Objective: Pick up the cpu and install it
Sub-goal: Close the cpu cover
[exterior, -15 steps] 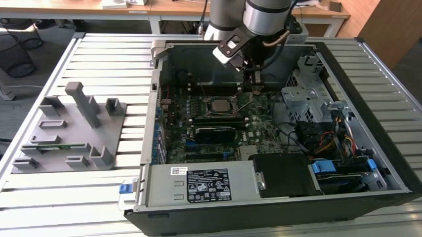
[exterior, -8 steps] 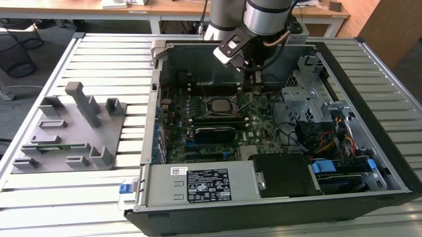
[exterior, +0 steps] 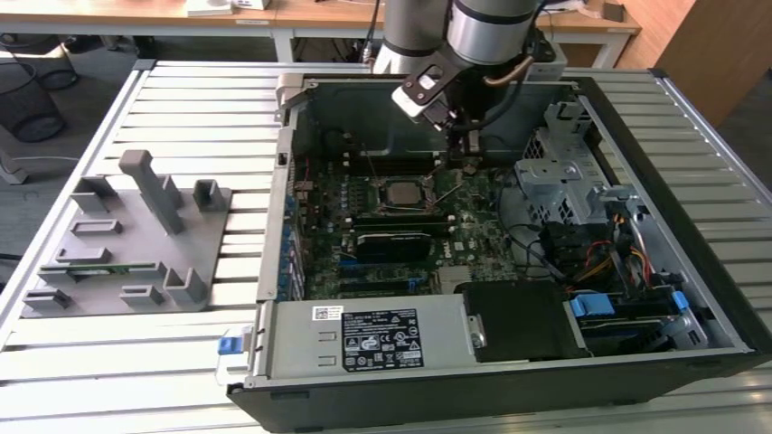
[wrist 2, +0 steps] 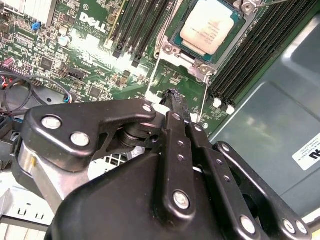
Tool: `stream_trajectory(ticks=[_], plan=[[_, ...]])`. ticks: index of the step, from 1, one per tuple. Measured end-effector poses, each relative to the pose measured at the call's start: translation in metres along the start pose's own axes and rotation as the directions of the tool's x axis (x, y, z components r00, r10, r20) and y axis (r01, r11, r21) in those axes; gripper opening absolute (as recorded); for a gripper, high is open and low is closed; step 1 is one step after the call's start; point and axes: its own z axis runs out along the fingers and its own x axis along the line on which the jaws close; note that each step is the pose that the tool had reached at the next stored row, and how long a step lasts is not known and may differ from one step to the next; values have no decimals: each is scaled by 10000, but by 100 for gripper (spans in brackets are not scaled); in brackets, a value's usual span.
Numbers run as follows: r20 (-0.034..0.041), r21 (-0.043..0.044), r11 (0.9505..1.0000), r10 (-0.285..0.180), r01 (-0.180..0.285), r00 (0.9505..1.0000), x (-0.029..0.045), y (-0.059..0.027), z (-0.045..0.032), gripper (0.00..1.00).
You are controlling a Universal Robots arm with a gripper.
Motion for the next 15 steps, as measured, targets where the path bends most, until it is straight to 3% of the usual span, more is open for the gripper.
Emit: stream_trajectory(ticks=[15], plan=[[0,0,10000,1,-1,10000,0,63,12,11]])
